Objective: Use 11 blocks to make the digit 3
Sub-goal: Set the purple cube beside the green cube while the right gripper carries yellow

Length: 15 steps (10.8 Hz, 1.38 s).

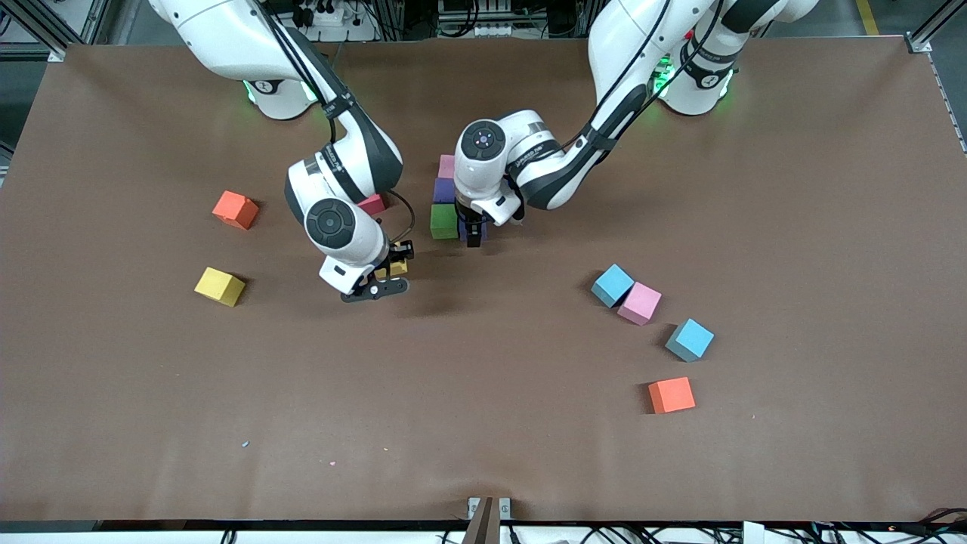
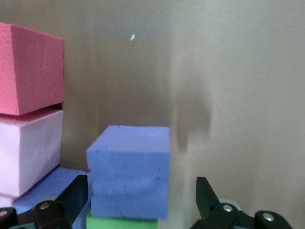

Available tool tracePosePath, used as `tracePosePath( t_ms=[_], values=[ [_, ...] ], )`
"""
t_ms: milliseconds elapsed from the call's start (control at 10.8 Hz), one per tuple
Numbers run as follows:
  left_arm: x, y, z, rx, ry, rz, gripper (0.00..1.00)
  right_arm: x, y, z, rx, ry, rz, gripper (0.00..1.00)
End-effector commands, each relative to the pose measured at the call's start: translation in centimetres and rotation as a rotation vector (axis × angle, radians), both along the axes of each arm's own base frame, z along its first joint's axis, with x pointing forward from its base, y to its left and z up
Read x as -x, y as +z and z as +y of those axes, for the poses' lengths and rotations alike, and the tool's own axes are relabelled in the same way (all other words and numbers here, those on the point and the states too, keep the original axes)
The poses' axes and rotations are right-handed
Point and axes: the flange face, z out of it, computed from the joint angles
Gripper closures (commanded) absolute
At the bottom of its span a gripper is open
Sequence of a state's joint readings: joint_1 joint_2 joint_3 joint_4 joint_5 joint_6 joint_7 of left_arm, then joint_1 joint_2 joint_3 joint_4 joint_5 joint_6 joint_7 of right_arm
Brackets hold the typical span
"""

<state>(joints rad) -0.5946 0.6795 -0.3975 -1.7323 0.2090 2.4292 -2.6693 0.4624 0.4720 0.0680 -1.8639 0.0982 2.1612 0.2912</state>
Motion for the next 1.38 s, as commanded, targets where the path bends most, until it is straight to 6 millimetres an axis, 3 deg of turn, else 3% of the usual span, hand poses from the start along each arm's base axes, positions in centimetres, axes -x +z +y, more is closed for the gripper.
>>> tracePosePath(
  t_ms=[0,277,461,645,922,1106,1290],
  values=[
    [0.1,4.8,1.0,-0.051,-0.075,-0.051,0.0,-0.3,0.1,0.5,-0.005,-0.028,0.003,0.93],
    [-2.2,7.6,3.5,-0.089,-0.135,-0.068,0.0,0.4,-0.5,2.9,0.007,-0.097,-0.005,0.93],
    [-6.7,8.6,7.8,-0.094,-0.178,-0.083,0.0,0.7,-1.3,5.0,0.01,-0.12,-0.014,0.93],
    [-10.4,9.4,11.9,-0.112,-0.25,-0.083,0.0,1.3,-3.2,6.4,0.001,-0.143,-0.039,0.93],
    [-15.5,8.3,19.1,-0.105,-0.435,-0.055,0.0,2.4,-4.6,8.8,-0.001,-0.166,-0.053,0.93],
    [-16.1,5.3,20.3,-0.112,-0.558,-0.02,0.0,2.7,-4.9,9.2,0.002,-0.18,-0.053,0.93],
    [-17.4,4.4,22.8,-0.1,-0.679,-0.011,0.0,2.9,-4.9,9.3,0.005,-0.197,-0.053,0.93]
  ],
)
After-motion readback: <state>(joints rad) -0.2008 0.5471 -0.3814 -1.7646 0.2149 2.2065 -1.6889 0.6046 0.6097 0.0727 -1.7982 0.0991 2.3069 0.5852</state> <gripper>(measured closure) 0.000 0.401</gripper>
